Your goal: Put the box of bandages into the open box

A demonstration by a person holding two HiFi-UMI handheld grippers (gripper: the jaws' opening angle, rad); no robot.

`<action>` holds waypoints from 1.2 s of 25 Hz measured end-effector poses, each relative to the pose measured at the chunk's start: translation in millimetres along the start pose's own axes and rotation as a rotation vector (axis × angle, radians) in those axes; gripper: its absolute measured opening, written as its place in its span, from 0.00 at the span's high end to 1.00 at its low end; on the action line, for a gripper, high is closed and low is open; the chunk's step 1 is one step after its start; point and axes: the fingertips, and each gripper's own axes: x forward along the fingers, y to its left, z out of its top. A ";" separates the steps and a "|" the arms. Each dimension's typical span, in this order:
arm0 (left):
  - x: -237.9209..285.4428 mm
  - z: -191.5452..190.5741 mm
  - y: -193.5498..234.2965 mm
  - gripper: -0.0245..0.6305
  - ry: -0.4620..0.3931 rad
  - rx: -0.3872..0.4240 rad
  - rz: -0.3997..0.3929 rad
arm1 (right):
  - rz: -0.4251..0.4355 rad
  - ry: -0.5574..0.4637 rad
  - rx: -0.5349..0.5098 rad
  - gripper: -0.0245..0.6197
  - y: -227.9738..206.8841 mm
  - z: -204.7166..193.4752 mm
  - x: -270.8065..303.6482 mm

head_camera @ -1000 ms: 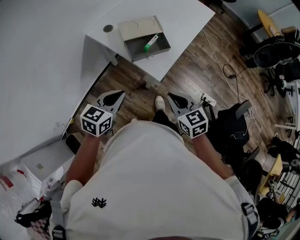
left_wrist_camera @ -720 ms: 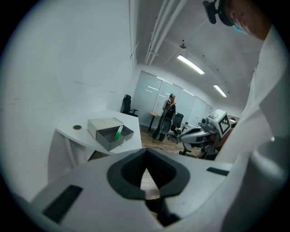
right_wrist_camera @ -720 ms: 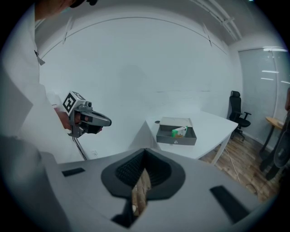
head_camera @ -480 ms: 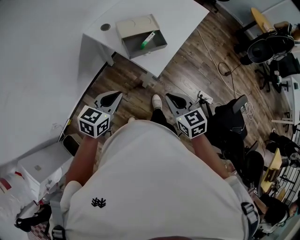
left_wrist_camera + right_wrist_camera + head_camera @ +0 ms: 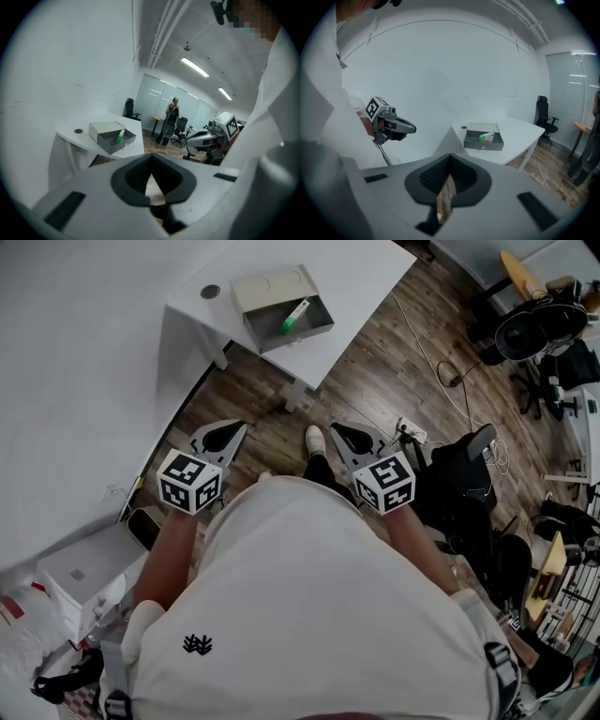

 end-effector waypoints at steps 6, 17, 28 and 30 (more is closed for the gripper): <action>-4.3 -3.8 -1.8 0.95 0.006 -0.004 0.012 | 0.004 -0.002 -0.003 0.95 3.7 1.1 -1.5; 2.2 -3.0 5.6 0.95 0.024 -0.011 0.034 | -0.001 -0.018 -0.003 0.95 -14.0 11.1 5.9; 47.1 10.4 19.4 0.95 0.071 -0.012 0.068 | 0.029 0.007 0.017 0.95 -59.3 9.5 19.9; 65.2 16.0 21.4 0.95 0.083 -0.009 0.068 | 0.030 0.018 0.020 0.95 -74.6 9.7 19.9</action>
